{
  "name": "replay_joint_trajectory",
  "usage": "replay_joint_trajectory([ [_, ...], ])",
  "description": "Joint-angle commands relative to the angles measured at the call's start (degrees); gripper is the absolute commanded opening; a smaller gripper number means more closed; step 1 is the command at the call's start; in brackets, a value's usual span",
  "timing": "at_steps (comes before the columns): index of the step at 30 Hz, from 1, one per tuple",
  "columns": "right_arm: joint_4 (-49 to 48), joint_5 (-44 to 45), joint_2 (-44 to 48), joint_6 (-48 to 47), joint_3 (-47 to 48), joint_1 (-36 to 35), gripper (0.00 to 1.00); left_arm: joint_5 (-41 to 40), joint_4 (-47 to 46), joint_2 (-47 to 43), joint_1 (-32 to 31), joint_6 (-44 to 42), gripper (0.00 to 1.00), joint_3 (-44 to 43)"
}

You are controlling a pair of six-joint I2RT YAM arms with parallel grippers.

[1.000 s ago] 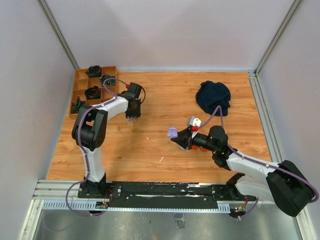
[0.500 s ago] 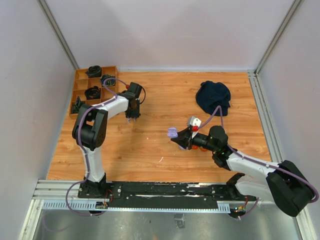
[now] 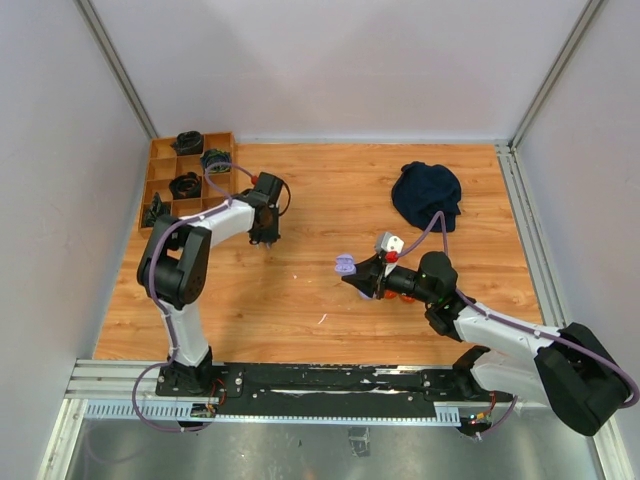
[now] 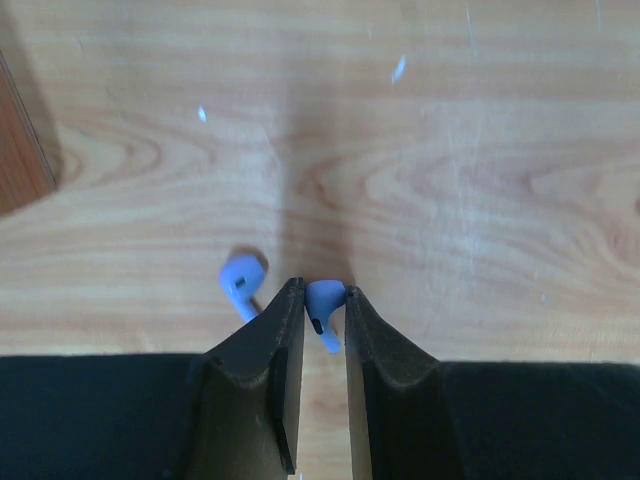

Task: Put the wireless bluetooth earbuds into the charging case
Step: Pick up the earbud from the center of the board.

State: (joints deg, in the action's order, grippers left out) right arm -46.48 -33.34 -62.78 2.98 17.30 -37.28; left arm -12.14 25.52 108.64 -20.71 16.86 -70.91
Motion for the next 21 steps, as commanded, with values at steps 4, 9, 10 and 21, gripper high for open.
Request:
replay_joint_trajectory([
  [4,-2.7,-1.1,0.8,1.6,-0.1,1.2,0.11,-1.1,-5.7,-9.6,-3.7,1.2,0.22,7.6],
  [9,-4.8,-1.6,0.4,2.3,-0.5,1.2,0.11,-4.4,-10.6,-18.6,-7.8,1.3,0.21,12.5],
  [10,-5.2,-1.6,0.3,2.3,-0.5,1.2,0.11,-5.2,-12.0,-20.6,-8.7,1.2,0.21,13.5],
  [21,-7.3,-2.7,0.6,2.9,-0.2,1.2,0.10,-9.5,-24.4,-40.1,-19.2,-0.8,0.22,23.5],
])
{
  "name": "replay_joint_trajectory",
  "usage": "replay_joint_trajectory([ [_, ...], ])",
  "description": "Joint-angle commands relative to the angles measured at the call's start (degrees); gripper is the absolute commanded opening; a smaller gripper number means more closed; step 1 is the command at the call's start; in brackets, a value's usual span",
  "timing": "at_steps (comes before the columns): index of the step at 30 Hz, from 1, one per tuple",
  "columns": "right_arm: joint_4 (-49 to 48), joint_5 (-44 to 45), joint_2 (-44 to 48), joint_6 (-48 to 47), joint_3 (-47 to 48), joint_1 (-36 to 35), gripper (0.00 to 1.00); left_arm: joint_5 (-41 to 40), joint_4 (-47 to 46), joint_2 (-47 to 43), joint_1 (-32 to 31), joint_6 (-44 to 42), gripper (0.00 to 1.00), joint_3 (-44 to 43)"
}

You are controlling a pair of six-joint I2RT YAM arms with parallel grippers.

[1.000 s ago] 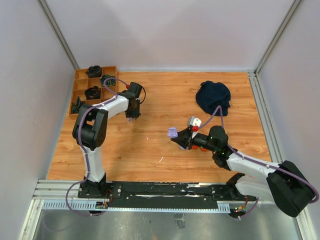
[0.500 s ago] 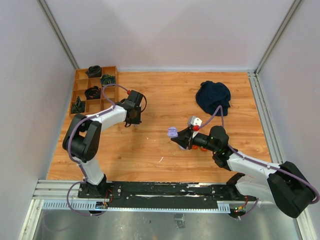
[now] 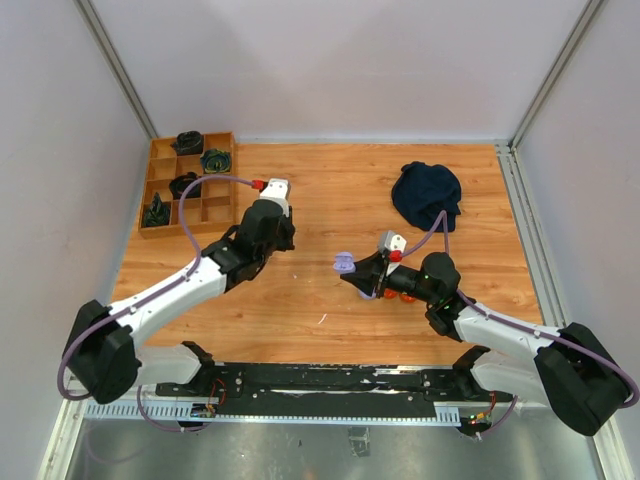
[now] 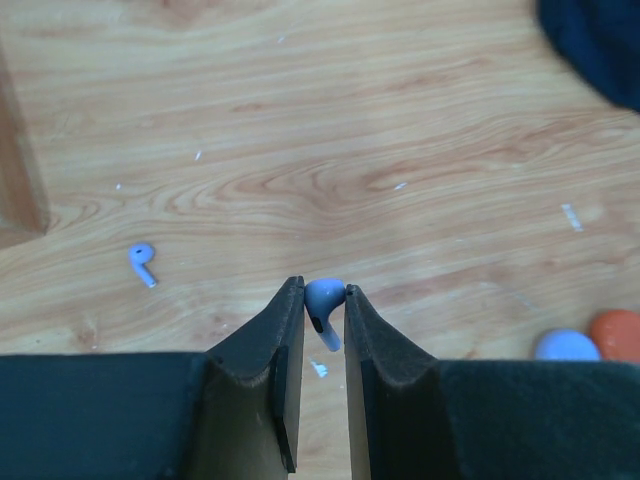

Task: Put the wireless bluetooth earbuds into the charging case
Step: Pick up the earbud from the center of the board, then place the earbud in the charging case.

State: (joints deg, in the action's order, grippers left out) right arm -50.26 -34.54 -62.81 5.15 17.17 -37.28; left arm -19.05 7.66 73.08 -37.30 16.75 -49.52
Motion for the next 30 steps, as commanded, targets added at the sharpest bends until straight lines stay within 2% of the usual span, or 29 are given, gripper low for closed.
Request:
replay_joint_trajectory([
  [1,-3.7,-1.6,0.7,0.9,0.0,1.2,0.10,-2.4,-7.3,-5.6,-3.5,-0.8,0.22,2.5],
  [9,-6.9,-1.2,1.2,0.8,-0.4,1.2,0.09,-4.3,-13.7,-12.0,-13.2,-4.6,0.22,5.3],
  [17,-17.1,0.8,0.5,-0.7,-3.3,1.2,0.07,-4.5,-21.2,-16.3,-21.4,-9.0,0.23,7.9],
  [22,-25.7,1.5,-1.6,-2.1,-5.4,1.2,0.06,-6.0,-23.2,-17.6,-25.2,-11.8,0.23,8.2],
  [30,-33.0,0.7,-5.6,-1.5,-4.7,1.2,0.05,-5.3,-28.7,-17.3,-30.3,-16.1,0.24,9.9],
])
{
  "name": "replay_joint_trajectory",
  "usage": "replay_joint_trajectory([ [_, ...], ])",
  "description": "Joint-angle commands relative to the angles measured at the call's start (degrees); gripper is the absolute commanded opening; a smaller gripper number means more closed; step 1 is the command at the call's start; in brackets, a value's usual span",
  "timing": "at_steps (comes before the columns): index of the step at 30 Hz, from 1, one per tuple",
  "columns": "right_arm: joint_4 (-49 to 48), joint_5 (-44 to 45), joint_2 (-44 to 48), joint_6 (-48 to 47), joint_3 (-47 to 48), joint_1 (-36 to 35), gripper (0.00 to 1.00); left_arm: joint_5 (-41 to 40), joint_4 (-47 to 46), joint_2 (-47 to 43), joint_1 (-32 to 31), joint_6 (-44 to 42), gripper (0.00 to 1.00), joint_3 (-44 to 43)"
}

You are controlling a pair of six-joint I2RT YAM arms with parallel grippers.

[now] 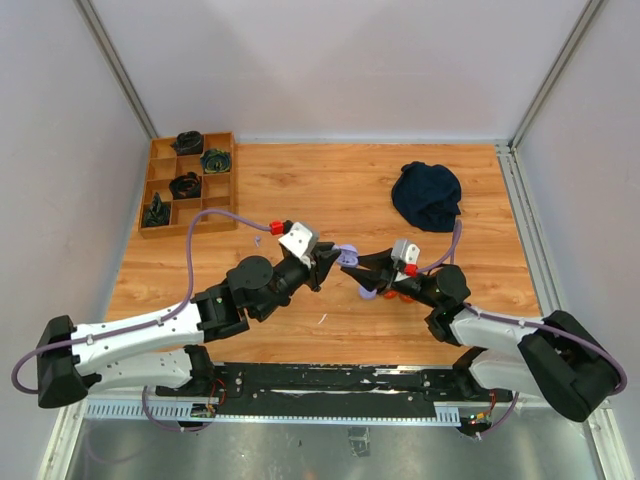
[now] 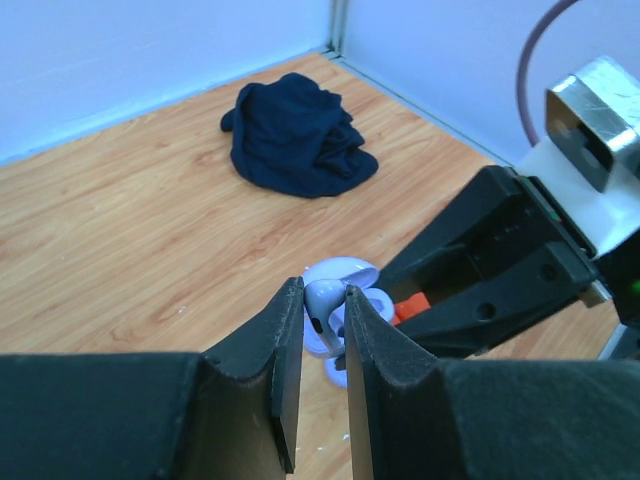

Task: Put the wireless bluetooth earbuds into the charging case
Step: Place the earbud in the charging case.

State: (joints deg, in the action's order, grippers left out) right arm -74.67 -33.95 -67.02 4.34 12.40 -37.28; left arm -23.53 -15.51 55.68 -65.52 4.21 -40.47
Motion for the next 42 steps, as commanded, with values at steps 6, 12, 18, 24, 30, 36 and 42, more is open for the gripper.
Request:
replay_joint_trajectory([
  [6,-11.5,-0.5,-3.0,0.5,0.2,1.2,0.05,-0.1,-10.7,1.9,-3.2,-6.7,0.24,1.9],
  [12,-11.6,-0.5,-2.7,0.7,-0.1,1.2,0.05,0.9,-13.9,4.3,-3.4,-9.9,0.25,2.1],
  [18,-11.6,-0.6,-2.4,0.8,-0.1,1.2,0.05,1.9,-14.4,5.7,-3.4,-12.3,0.24,2.0],
  [24,-11.6,-0.6,-2.2,0.9,-0.1,1.2,0.05,2.8,-14.7,6.2,-3.4,-13.1,0.25,2.5],
  [30,-11.6,-0.5,-1.7,0.9,-0.2,1.2,0.05,3.6,-14.6,7.3,-3.4,-13.5,0.25,2.4],
  [36,-11.6,-0.3,-1.1,0.7,-0.4,1.2,0.05,3.1,-14.6,8.3,-3.4,-14.3,0.25,2.5],
  [42,-11.6,-0.2,-0.8,0.7,-0.6,1.2,0.05,2.5,-14.6,8.0,-3.4,-15.2,0.25,2.8],
])
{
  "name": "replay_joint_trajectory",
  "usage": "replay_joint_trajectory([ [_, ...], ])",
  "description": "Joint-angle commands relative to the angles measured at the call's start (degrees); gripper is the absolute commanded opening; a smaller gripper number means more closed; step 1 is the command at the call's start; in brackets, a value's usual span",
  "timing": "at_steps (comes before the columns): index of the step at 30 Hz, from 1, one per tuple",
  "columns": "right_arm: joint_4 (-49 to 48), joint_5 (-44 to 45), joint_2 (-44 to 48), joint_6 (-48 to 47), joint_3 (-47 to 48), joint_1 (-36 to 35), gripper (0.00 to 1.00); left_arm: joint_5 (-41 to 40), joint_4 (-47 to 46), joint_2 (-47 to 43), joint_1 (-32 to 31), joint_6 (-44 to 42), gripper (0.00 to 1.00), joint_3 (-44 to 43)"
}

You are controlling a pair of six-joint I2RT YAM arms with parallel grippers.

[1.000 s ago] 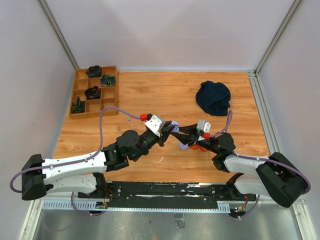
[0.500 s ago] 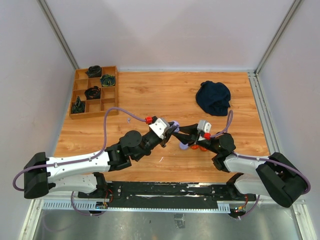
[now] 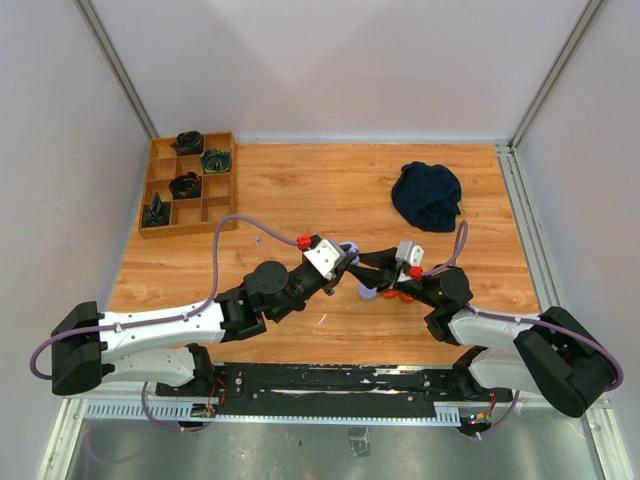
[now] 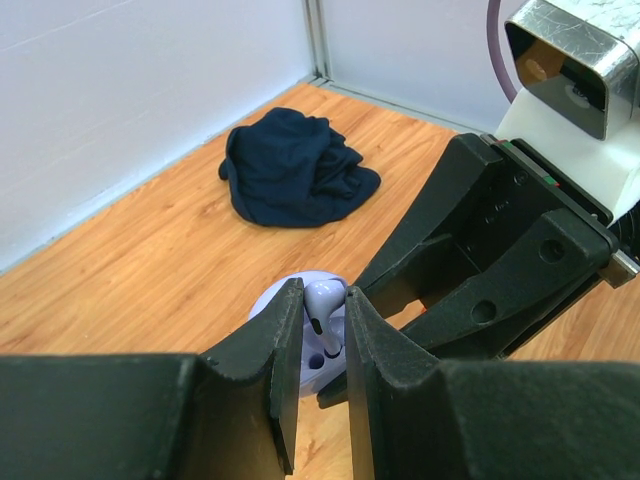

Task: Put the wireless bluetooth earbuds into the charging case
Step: Place the earbud in the charging case.

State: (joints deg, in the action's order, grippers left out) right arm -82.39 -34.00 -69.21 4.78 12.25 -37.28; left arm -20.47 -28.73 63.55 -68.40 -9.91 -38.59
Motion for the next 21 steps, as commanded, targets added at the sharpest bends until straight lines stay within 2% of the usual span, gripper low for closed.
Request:
replay_joint_trajectory([
  [1,-3.8,-0.2,1.3,0.2,-0.5,1.2,0.05,-0.2,-1.3,0.1,-0.5,-1.1,0.25,1.1],
  [10,-3.9,-0.3,1.6,0.1,-0.6,1.2,0.05,2.6,-1.2,0.9,-0.5,-1.6,0.27,1.4],
  [21,-3.8,-0.1,1.9,0.0,-0.9,1.2,0.05,0.8,-0.6,-1.1,-0.5,-3.0,0.28,2.6],
])
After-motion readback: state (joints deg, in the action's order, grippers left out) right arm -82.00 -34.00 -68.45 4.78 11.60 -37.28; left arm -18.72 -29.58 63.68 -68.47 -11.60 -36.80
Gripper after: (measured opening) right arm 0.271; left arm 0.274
